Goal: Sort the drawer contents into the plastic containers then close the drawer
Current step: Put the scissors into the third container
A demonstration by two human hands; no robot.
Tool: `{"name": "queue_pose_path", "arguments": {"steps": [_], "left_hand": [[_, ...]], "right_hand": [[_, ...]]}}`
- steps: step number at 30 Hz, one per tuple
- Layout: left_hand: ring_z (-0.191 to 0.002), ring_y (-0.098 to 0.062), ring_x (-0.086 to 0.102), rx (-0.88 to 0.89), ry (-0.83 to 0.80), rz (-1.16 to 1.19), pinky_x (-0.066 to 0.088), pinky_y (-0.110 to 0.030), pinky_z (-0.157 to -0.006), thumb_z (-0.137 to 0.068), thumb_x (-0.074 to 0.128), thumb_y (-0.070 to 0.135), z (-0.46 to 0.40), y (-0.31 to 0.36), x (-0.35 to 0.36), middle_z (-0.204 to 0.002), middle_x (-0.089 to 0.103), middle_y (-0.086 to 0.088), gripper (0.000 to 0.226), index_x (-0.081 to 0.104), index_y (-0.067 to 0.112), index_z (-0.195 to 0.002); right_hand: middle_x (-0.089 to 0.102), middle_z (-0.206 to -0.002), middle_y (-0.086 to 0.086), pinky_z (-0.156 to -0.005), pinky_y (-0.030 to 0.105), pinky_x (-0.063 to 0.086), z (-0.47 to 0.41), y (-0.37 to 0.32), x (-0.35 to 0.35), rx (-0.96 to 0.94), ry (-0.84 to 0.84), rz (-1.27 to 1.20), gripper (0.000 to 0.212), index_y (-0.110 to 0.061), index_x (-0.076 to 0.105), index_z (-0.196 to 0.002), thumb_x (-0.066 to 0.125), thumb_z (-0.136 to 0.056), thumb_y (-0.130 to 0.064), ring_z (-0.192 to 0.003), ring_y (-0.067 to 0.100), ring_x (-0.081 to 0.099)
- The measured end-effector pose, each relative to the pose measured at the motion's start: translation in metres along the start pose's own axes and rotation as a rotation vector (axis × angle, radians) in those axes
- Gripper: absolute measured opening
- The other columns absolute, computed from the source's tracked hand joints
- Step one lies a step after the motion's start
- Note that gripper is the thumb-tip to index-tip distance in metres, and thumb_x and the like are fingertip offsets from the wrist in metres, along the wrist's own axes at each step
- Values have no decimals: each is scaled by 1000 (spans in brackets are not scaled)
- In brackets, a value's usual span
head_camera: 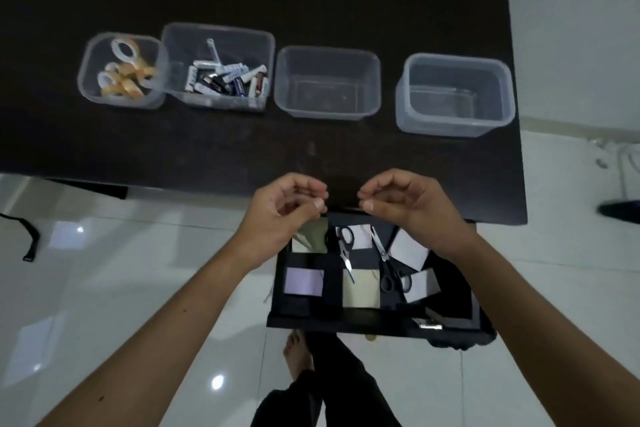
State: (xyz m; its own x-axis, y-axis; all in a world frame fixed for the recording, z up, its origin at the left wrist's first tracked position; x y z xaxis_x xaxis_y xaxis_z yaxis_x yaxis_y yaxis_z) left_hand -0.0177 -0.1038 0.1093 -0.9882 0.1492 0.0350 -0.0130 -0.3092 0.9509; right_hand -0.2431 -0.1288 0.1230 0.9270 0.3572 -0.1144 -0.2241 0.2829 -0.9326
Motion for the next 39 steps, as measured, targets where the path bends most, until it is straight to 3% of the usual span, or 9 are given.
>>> {"name": "queue_pose_path", "arguments": {"steps": [4,9,13,17,23,27,31,36,39], "left_hand": [[-98,-13,74,-62,-158,-141,58,-26,-91,-94,75,4,14,-59,34,-109,78,4,22,73,21,-108],[-97,-12,73,-84,-180,-278,56,-25,-84,-93,77,8,9,-109,55,-108,76,4,26,73,26,-111],[-86,-8,71,-73,-123,-444,57,-27,-79,-87,83,12,-7,-129,65,-100,71,1,37,69,32,-114],[-81,-15,62,-12,-73,-669,52,-21,-82,-83,87,13,-14,-140,70,-125,56,1,49,66,21,-127],[-111,-14,53,-4,-41,-830,37,-18,-100,-79,91,20,-15,-156,67,-133,54,-8,66,63,11,-138],[-91,-10,51,-10,-26,-804,46,-22,-94,-76,93,17,-15,-156,68,-129,54,-5,64,65,13,-134],[-79,3,49,-13,-16,-765,37,-5,-75,-68,98,18,-12,-158,68,-119,59,0,63,68,15,-123],[-87,-11,59,-47,-23,-651,51,-26,-78,-63,100,20,-8,-158,69,-103,63,1,66,68,22,-120],[-97,-19,67,-43,-56,-596,58,-36,-90,-68,97,19,-6,-159,68,-102,68,3,56,73,26,-119]], "right_hand": [[79,-97,11,-89,43,59,49,69,-10,102,48,64,18,-12,75,-101,84,-85,-11,-92,25,75],[78,-96,4,-90,49,62,80,136,-27,234,128,190,35,-19,77,-97,95,-67,-25,-94,20,76],[76,-103,-8,-94,35,61,84,165,-38,249,149,371,47,-22,77,-104,98,-64,-32,-100,8,72],[70,-111,-14,-94,28,57,85,181,-46,246,157,493,59,-21,76,-119,97,-66,-32,-105,8,67],[77,-102,-7,-83,14,57,76,200,-45,207,113,557,50,-19,79,-113,97,-67,-26,-85,-2,68],[76,-97,-3,-85,20,58,73,206,-37,191,110,564,52,-17,78,-115,97,-67,-20,-79,4,67],[74,-88,-4,-83,19,57,69,212,-34,212,99,546,51,-16,79,-114,98,-66,-17,-74,7,66],[72,-82,-8,-78,18,53,66,211,-25,198,24,605,42,-18,80,-111,95,-72,-23,-70,1,63],[74,-82,-4,-74,18,51,62,210,-22,188,48,639,27,-19,82,-99,91,-77,-31,-69,1,61]]}}
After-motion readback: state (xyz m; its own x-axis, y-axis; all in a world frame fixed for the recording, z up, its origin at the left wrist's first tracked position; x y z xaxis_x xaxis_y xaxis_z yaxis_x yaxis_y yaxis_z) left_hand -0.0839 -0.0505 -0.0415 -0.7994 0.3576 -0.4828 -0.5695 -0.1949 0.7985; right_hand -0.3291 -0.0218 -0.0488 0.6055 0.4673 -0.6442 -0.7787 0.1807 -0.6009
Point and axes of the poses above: each hand's wrist, its own z-axis away from the middle knuckle, its own x-axis out of the palm, y = z × x, the point moved 6 cm from there along -z, towards the middle knuckle
